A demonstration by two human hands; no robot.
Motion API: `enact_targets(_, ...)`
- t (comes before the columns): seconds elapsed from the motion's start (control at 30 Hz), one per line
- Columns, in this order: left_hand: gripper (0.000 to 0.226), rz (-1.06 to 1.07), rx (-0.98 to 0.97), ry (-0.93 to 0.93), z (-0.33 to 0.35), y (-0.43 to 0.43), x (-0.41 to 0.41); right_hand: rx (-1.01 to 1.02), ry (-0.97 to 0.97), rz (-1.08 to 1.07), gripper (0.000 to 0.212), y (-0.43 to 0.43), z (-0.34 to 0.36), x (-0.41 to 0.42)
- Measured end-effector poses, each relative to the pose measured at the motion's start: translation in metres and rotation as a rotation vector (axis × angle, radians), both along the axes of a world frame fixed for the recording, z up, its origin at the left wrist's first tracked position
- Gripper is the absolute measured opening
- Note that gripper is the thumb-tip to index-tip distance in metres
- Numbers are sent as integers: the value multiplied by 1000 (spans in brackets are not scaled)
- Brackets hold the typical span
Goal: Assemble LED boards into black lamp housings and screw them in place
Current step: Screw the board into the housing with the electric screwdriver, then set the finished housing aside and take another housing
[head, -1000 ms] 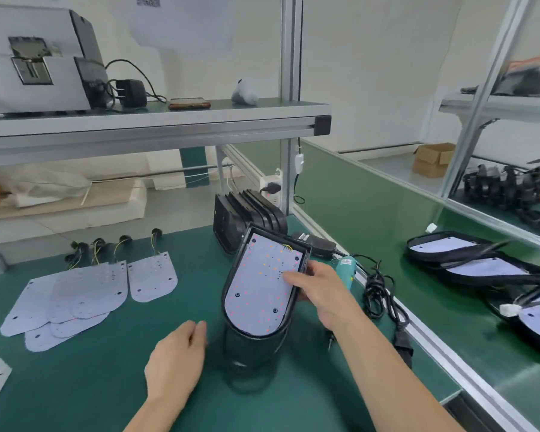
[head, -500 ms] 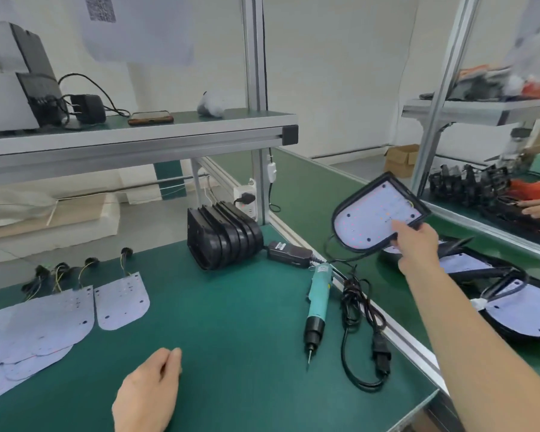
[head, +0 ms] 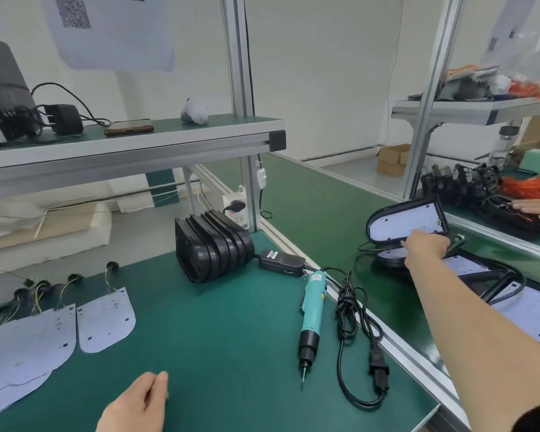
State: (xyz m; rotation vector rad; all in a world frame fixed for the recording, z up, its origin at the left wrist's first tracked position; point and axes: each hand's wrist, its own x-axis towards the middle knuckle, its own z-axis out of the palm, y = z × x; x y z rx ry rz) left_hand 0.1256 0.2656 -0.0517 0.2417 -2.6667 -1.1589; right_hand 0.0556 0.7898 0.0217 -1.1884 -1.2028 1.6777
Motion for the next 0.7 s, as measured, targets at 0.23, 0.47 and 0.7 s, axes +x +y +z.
enact_targets(0.23,37,1,-8,1,-3,-3,-1,-40,-142,35,66,-4,0,-14)
enact_targets(0.47,37,44,-20,-19,-1,0,3,144,-156,184,50,-6,-5,-7)
enact_targets(0.7,37,44,-44,-45,-2,-1,3,83,45,221,28,-54,-6,-1)
